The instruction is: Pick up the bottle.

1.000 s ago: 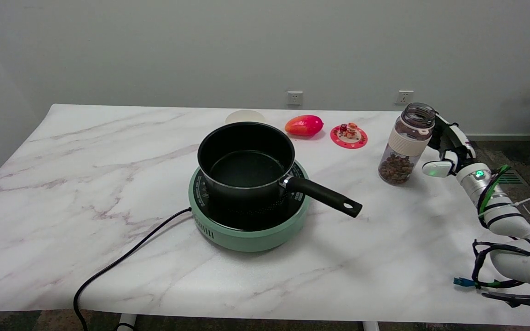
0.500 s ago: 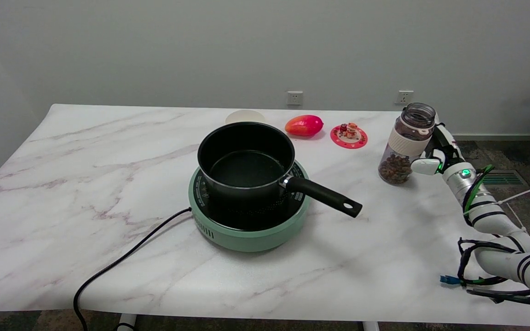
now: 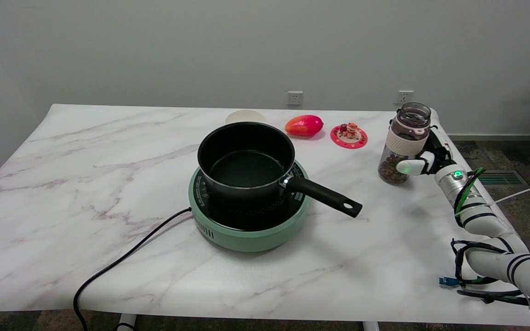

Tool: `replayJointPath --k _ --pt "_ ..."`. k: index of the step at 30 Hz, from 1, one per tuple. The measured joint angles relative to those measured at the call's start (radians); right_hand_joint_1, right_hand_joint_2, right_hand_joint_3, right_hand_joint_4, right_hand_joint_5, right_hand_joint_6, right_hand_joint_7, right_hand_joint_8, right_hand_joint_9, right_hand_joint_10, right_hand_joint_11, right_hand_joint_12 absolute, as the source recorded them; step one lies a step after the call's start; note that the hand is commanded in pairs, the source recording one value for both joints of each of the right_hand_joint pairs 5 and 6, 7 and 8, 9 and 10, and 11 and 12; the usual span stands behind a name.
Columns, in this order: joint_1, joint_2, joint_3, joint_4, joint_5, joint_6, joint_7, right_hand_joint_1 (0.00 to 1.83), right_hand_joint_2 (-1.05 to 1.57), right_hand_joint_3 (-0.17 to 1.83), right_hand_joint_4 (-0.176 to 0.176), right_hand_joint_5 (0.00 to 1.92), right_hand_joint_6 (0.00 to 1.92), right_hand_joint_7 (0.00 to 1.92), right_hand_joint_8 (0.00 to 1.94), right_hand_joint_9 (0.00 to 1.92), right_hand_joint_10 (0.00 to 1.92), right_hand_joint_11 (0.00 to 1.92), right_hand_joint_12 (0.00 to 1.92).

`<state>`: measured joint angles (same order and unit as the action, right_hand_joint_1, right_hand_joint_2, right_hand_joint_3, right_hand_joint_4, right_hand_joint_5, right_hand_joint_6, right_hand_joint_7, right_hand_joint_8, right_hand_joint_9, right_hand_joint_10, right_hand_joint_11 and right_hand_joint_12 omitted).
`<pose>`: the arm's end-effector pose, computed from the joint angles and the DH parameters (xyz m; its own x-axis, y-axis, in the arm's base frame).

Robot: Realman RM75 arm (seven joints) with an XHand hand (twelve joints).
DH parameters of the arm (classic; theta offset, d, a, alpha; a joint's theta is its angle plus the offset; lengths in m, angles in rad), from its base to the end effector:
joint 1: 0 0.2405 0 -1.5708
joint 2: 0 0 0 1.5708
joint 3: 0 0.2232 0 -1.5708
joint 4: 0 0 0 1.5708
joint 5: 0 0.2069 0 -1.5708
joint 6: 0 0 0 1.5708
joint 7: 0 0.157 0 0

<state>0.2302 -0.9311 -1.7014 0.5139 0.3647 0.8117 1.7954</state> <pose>-0.2859 -0.3245 0.5127 0.1680 0.2793 0.9454 -0.9818 -0.0388 0.1859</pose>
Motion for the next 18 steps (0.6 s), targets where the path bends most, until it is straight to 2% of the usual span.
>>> replayJointPath --k 6,10,15,18 --pt "0.003 -0.006 -0.002 -0.005 0.002 0.000 0.002 1.41 -0.26 0.73 0.000 0.31 0.31 0.51 0.51 0.72 0.72 0.45 0.45" --pt "0.005 -0.008 -0.002 -0.007 0.003 0.000 0.002 1.47 -0.02 0.72 0.000 0.43 0.43 0.59 0.59 0.91 0.91 0.58 0.58" --pt "0.006 -0.011 0.000 -0.010 0.004 0.000 0.001 1.51 0.09 0.72 0.000 0.52 0.52 0.67 0.67 0.97 0.97 0.65 0.65" --pt "0.008 -0.012 0.001 -0.014 0.004 0.000 0.001 1.52 0.14 0.73 0.000 0.57 0.57 0.82 0.82 0.99 0.99 0.68 0.68"
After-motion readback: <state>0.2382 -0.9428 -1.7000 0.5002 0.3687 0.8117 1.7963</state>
